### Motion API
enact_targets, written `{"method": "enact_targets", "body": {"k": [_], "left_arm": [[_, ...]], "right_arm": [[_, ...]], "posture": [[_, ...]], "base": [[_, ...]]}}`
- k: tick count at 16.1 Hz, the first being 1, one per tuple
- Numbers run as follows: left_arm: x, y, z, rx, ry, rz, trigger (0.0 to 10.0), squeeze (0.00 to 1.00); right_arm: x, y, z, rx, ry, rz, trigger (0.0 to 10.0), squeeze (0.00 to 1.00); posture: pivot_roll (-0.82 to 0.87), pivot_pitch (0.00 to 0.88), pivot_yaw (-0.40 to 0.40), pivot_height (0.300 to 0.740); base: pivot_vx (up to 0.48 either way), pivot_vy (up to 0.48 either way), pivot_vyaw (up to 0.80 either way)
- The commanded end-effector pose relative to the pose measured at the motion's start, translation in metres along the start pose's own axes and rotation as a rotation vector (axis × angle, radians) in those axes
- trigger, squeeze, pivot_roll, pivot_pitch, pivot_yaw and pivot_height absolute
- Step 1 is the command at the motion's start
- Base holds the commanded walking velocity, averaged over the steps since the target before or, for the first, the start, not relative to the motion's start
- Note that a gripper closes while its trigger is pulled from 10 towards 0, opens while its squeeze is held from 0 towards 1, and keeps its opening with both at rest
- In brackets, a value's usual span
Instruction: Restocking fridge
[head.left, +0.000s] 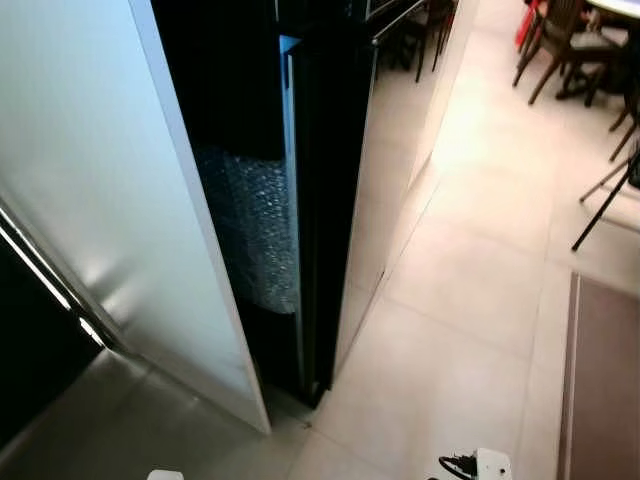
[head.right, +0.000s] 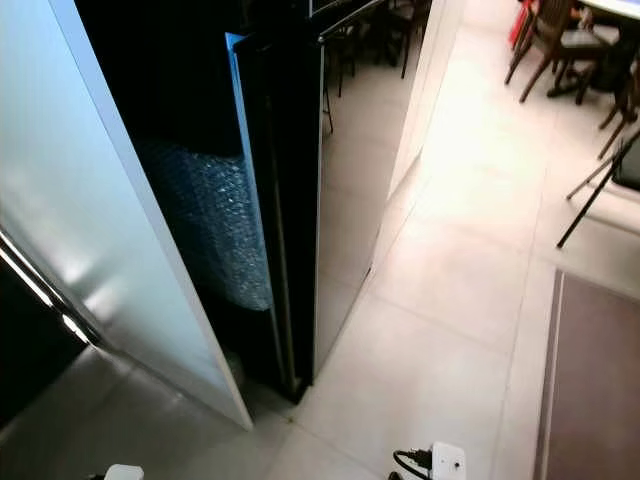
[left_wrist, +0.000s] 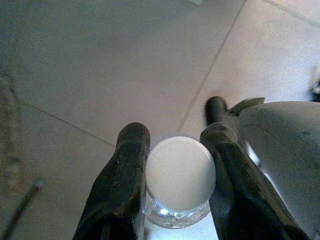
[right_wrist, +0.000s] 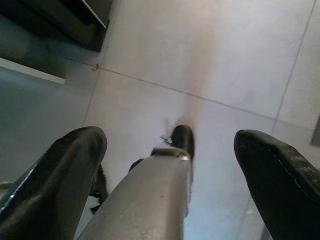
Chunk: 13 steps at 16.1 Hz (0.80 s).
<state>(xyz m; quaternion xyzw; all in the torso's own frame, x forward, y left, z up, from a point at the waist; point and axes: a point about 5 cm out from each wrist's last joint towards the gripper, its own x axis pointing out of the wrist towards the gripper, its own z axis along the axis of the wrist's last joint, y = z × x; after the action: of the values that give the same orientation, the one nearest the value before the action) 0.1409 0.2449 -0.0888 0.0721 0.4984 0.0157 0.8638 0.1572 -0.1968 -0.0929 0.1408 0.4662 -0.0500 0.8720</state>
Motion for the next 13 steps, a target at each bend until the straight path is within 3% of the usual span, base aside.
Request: {"method": "enact_targets", "body": {"k": [1,13], "left_arm": [[0.0016,-0.0023,0.0061,-0.013,-0.013,-0.002,10.0,0.00],[0.0016,-0.0023,0.0061,-0.014,-0.012,-0.002,10.0,0.00]], "right_arm": [[-0.0034,-0.0100,-0.0049,0.009,0.007,-0.030,10.0,0.00],[-0.0034,-0.0101,-0.0048,0.008,0.007,-0.030,10.0,0.00]], "posture": [[0.05,0.076,-0.021,0.740],[0.05,0.076,-0.021,0.740]], "base": [[0.000,0.326,-0.79],[0.000,0.326,-0.79]]}}
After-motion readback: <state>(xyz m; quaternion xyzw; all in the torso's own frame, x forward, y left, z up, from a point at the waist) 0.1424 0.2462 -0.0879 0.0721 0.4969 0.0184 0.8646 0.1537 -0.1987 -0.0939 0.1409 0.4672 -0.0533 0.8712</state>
